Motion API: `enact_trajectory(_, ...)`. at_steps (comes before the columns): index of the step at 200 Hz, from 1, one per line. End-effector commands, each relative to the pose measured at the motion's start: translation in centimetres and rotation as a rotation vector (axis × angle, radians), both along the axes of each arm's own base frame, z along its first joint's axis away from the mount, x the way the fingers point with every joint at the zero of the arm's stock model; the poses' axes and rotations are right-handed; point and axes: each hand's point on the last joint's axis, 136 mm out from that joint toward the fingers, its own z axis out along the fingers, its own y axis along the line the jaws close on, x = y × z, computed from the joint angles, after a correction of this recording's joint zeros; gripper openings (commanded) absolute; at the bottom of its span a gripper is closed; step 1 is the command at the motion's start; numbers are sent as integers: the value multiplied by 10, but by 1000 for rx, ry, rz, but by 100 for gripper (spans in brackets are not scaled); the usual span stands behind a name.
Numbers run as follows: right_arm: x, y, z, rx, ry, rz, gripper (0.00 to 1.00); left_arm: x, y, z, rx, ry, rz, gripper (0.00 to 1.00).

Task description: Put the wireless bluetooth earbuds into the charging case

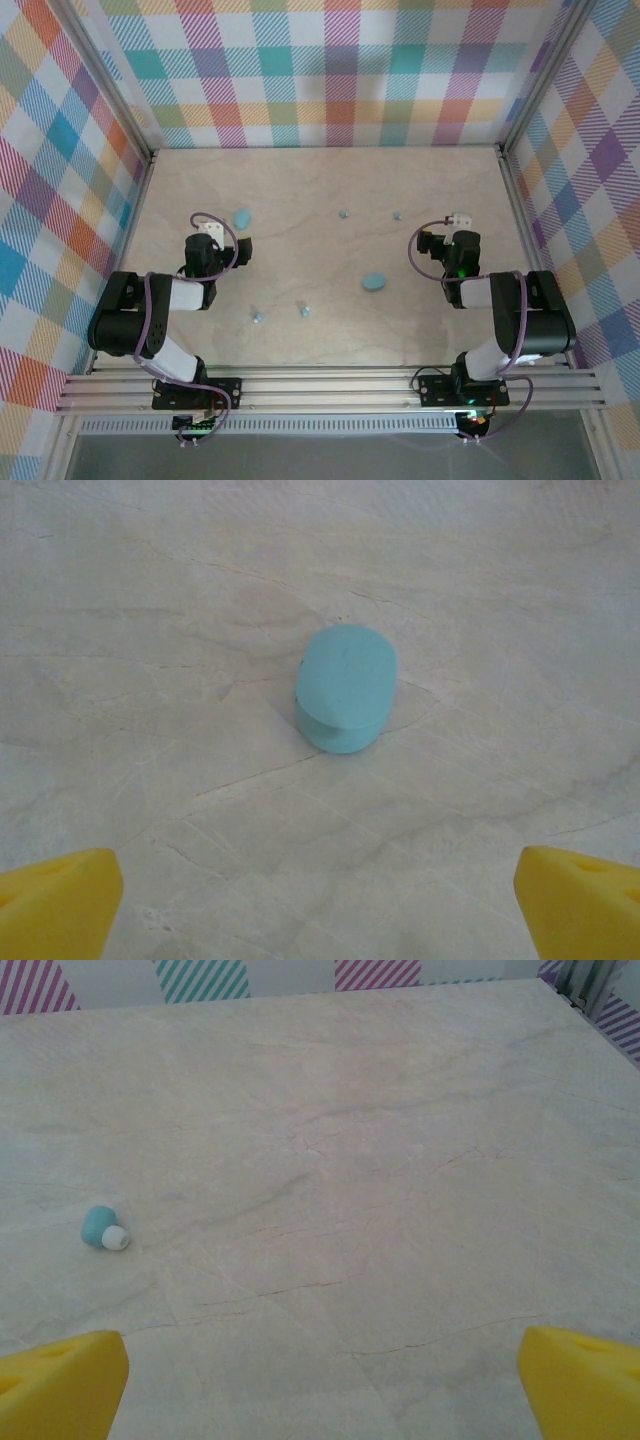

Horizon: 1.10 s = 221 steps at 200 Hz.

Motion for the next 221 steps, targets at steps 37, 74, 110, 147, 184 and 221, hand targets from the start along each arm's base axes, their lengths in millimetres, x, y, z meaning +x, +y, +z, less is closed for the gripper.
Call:
enact_trajectory(37,3,14,25,12,-16,94,100,6,2,26,-6,-23,2,100)
enact_trajectory(74,-8,24,51,96,142,116,100,-5,-6,54,-51,33,-12,100)
enact_trajectory(110,-32,41,67,304,326,89,95,-32,-34,103,-101,60,-84,100)
enact_trajectory(147,-66,84,66,318,474,197,89,-56,-92,124,-93,137,-243,100)
enact_trajectory(184,-107,102,59,381,603,222,86,-77,-167,108,-152,208,-396,100)
enact_trajectory(221,-134,116,51,328,664,255,84,-99,-232,85,-45,259,-599,100)
